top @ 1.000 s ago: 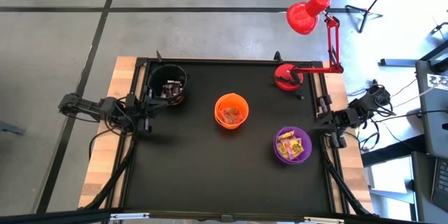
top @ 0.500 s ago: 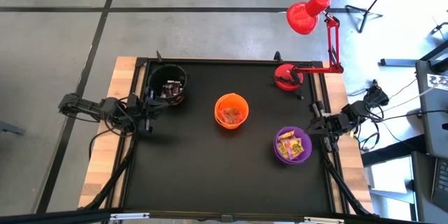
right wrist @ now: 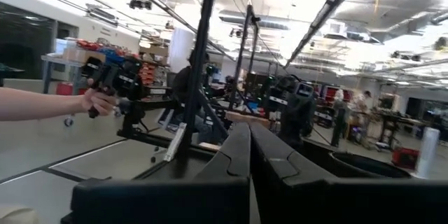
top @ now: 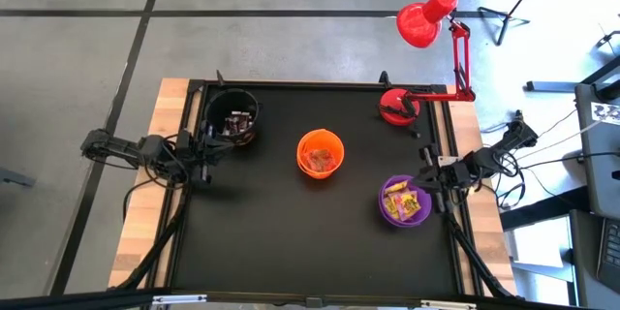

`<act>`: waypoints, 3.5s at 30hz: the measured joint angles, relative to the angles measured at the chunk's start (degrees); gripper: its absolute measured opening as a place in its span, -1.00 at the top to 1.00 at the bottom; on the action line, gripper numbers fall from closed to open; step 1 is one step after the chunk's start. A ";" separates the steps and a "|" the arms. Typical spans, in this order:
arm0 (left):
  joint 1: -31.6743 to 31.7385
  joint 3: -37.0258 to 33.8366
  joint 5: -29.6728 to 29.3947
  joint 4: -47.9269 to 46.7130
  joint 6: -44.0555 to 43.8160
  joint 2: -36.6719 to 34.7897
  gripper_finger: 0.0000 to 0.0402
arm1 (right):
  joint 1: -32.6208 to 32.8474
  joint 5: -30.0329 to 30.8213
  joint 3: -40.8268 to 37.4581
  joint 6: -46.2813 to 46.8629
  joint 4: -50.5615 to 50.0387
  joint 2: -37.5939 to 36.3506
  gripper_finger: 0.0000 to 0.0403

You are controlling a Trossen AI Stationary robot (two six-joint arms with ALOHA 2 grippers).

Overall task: Sort candy
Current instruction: Return to Home Position

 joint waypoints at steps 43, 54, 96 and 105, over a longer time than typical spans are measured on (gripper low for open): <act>-0.01 0.04 0.40 -2.98 -3.47 0.02 1.00 | -36.24 -22.26 0.04 7.59 -2.82 0.04 1.00; -0.02 0.04 -0.11 -4.22 -3.47 0.02 1.00 | -39.04 -23.19 0.04 11.49 -4.57 0.04 1.00; -0.02 0.04 -0.17 -4.21 -3.45 0.02 1.00 | -39.01 -6.67 0.11 11.44 -16.35 0.13 1.00; -0.01 0.04 -0.17 -4.20 -3.45 0.02 1.00 | -39.01 -6.67 0.11 11.44 -16.35 0.13 1.00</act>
